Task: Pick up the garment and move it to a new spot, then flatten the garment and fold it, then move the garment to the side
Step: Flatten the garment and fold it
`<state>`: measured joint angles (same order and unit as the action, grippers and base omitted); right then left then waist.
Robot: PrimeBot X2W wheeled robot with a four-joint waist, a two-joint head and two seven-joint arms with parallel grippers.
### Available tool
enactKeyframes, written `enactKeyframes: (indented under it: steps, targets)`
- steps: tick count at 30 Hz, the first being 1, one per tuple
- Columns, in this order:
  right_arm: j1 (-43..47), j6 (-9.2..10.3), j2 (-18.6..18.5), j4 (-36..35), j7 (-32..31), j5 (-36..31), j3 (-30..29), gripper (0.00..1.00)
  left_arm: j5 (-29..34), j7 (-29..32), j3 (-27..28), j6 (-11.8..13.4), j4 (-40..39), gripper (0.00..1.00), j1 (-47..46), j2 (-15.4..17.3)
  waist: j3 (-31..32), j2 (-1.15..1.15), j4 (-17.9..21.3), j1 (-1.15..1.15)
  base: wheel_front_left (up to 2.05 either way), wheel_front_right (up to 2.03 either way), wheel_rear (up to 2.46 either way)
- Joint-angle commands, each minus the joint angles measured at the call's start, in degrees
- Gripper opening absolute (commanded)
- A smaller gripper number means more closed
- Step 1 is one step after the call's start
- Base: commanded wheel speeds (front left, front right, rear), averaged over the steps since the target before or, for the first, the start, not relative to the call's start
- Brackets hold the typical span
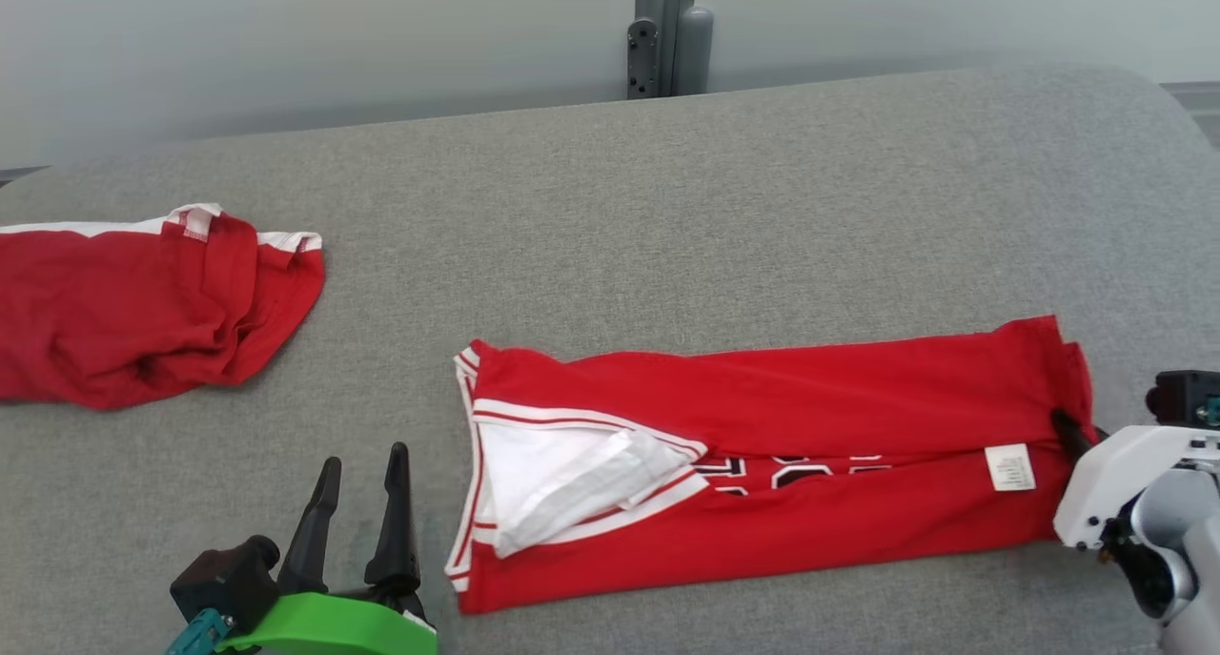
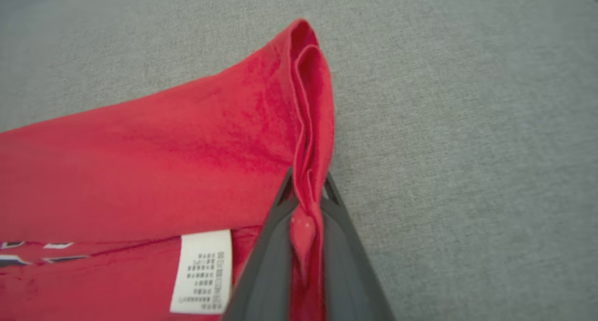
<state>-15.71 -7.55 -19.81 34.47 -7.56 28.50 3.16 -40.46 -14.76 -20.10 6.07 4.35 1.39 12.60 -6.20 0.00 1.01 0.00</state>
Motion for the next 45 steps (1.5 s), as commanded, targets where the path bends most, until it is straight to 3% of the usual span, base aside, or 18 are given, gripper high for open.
enactKeyframes:
  steps: [1,8,13,18,26,32,45]
  targets:
    - [0.45,0.12,-1.27,-0.26,-0.13,0.15,-1.23,0.00,0.44,-0.28,0.22,0.21,0.00,1.00,0.43,0.67,0.48,0.00,1.50,0.00,0.00,0.00,0.00]
    - [0.98,0.11,-3.10,-2.67,-0.98,-0.36,-4.92,0.00,1.85,-0.40,0.83,0.75,0.40,1.00,-0.02,1.53,0.57,0.00,4.46,0.00,0.00,0.00,0.00]
    - [1.61,0.11,-1.98,-5.83,-2.23,-0.81,-5.11,0.00,3.46,-0.46,1.15,0.99,0.92,1.00,-1.05,1.99,0.57,0.00,5.48,0.00,0.00,0.00,0.00]
    - [2.55,0.08,-0.25,-11.03,-4.65,2.81,-2.87,0.00,3.83,-0.43,2.03,1.13,1.85,1.00,-1.31,2.22,0.97,0.00,5.57,0.00,0.00,0.00,0.00]
    - [4.30,0.06,2.65,-22.99,-10.00,10.95,4.62,0.00,4.26,-0.44,3.23,0.62,2.71,1.00,-0.55,1.20,2.25,0.00,3.74,0.00,0.00,0.00,0.00]
    - [4.17,0.06,4.49,-29.23,-11.88,12.84,10.12,0.00,4.80,-0.45,3.46,0.01,2.70,1.00,-0.57,0.27,2.58,0.00,1.66,0.00,0.00,0.00,0.00]
    - [-1.74,0.06,13.13,-23.72,-10.47,12.63,21.41,0.00,5.58,-0.46,2.63,-0.97,3.09,1.00,-2.13,-0.89,2.75,0.00,-2.67,0.00,0.00,0.00,0.00]
